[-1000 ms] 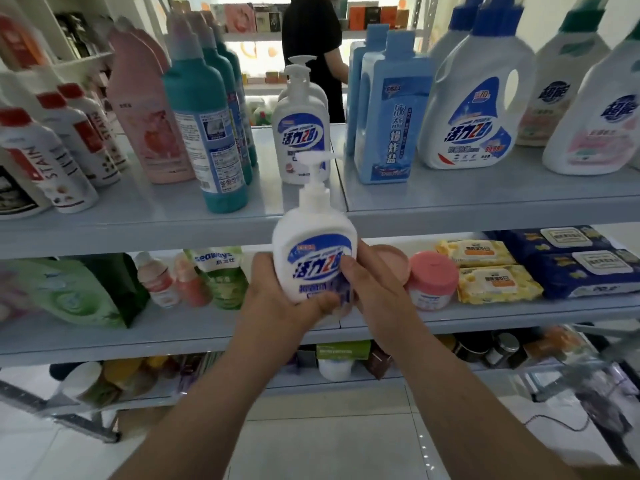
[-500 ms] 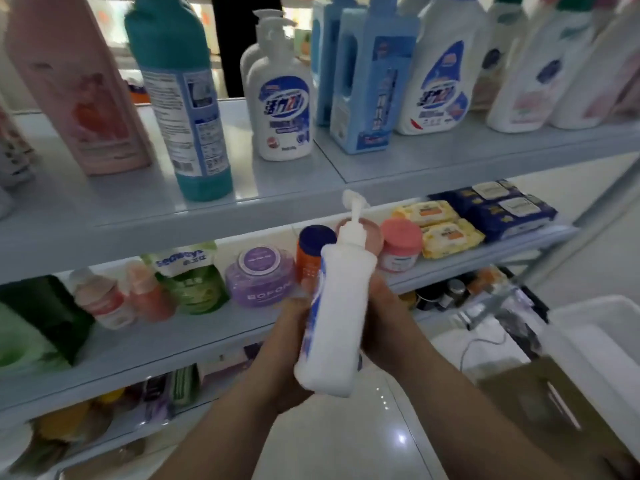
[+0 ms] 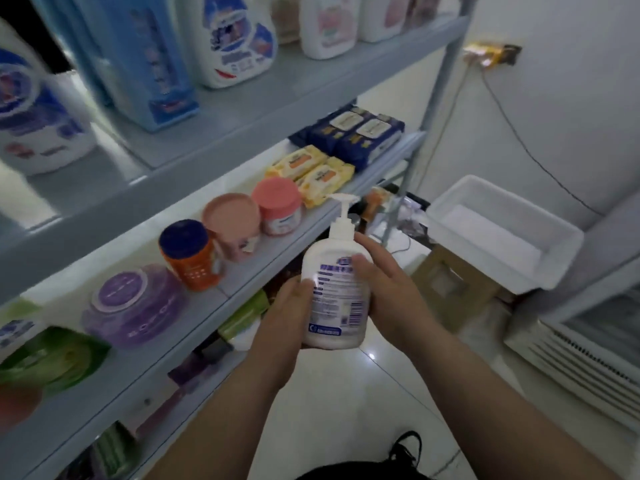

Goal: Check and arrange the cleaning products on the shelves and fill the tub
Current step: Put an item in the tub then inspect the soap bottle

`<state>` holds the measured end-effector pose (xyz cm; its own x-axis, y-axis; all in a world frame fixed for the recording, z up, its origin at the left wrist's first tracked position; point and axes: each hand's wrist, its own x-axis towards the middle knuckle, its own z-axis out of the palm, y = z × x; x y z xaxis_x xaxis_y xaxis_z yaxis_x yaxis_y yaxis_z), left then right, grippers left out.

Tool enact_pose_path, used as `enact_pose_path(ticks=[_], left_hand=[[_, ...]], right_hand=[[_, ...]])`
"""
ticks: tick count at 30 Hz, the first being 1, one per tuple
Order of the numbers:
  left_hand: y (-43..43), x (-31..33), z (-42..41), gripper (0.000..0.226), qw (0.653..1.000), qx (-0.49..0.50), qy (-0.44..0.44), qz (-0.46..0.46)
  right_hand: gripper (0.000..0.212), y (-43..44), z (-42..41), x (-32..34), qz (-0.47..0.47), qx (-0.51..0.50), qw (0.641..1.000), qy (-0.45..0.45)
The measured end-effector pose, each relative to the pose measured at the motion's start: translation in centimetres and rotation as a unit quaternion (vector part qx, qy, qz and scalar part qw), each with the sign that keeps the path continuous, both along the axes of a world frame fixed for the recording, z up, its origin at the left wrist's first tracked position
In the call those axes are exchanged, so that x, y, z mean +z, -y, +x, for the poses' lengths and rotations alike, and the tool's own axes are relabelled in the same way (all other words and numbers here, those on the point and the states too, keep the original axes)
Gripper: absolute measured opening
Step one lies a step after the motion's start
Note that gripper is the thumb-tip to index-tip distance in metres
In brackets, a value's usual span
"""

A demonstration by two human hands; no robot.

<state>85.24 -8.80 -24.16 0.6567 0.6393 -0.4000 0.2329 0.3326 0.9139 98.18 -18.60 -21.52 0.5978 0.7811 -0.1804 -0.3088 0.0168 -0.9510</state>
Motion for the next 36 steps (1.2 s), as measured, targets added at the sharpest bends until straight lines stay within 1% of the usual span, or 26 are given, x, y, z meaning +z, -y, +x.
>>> enact_pose_path(ticks=[1, 3, 5, 7, 8, 9, 10, 12, 15, 16, 18, 21, 24, 28, 30, 33, 36], left_hand=[[0.1, -0.2, 1.8, 0.038, 0.999, 0.003, -0.013, -0.036], [0.9, -0.1, 5.5, 0.040, 0.992, -0.014, -0.015, -0.121], [2.2, 0.7, 9.1, 0.041, 0.977, -0.057, 0.020, -0.207], [4.4, 1.6, 12.3, 0.039, 0.952, -0.112, 0.055, -0.278], [5.5, 1.9, 14.3, 0.038, 0.946, -0.136, 0.061, -0.289], [6.4, 1.9, 15.9, 0.036, 0.943, -0.152, 0.068, -0.288], [7.1, 1.8, 17.8, 0.035, 0.946, -0.159, 0.072, -0.272], [8.6, 1.5, 21.7, 0.041, 0.955, -0.171, 0.081, -0.228], [9.9, 0.3, 27.3, 0.047, 0.966, -0.159, 0.037, -0.201], [10.2, -0.4, 29.1, 0.051, 0.967, -0.169, 0.016, -0.188], [10.7, -1.8, 32.3, 0.055, 0.972, -0.185, -0.015, -0.140], [11.6, -3.5, 36.5, 0.048, 0.975, -0.208, -0.043, -0.069], [11.8, -5.4, 40.7, 0.045, 0.973, -0.216, -0.058, -0.058], [11.4, -8.2, 47.4, 0.043, 0.968, -0.215, -0.092, -0.090], [11.0, -9.8, 51.3, 0.039, 0.963, -0.233, -0.101, -0.092], [10.2, -11.4, 58.1, 0.029, 0.949, -0.284, -0.109, -0.087], [9.4, -12.2, 64.0, 0.026, 0.933, -0.318, -0.153, -0.076]], right_hand=[[0.026, 0.7, 1.4, 0.1, 0.015, -0.005, 0.999, -0.051], [0.037, 2.3, 4.7, 0.1, 0.053, 0.010, 0.990, -0.127], [0.055, 3.7, 8.0, -0.6, 0.101, 0.039, 0.984, -0.145], [0.079, 5.4, 11.1, -1.8, 0.106, 0.045, 0.984, -0.138], [0.086, 6.4, 12.9, -2.1, 0.105, 0.045, 0.984, -0.137], [0.085, 7.2, 14.5, -2.1, 0.103, 0.039, 0.985, -0.132], [0.078, 8.1, 16.1, -2.1, 0.097, 0.021, 0.988, -0.121], [0.060, 9.9, 19.7, -1.9, 0.081, -0.027, 0.992, -0.095], [0.036, 12.5, 24.6, -2.4, 0.049, -0.099, 0.991, -0.073], [0.032, 13.5, 26.1, -2.8, 0.039, -0.118, 0.990, -0.072], [0.033, 15.1, 28.9, -3.7, 0.020, -0.152, 0.985, -0.075], [0.037, 16.5, 32.5, -5.1, -0.015, -0.196, 0.977, -0.083], [0.048, 16.8, 36.0, -6.9, -0.042, -0.223, 0.969, -0.098], [0.061, 16.9, 41.5, -9.4, -0.109, -0.255, 0.955, -0.102], [0.059, 16.8, 44.4, -10.8, -0.146, -0.272, 0.947, -0.094], [0.047, 16.4, 49.6, -12.8, -0.194, -0.318, 0.923, -0.093], [0.041, 16.0, 53.8, -13.9, -0.219, -0.360, 0.899, -0.122]])
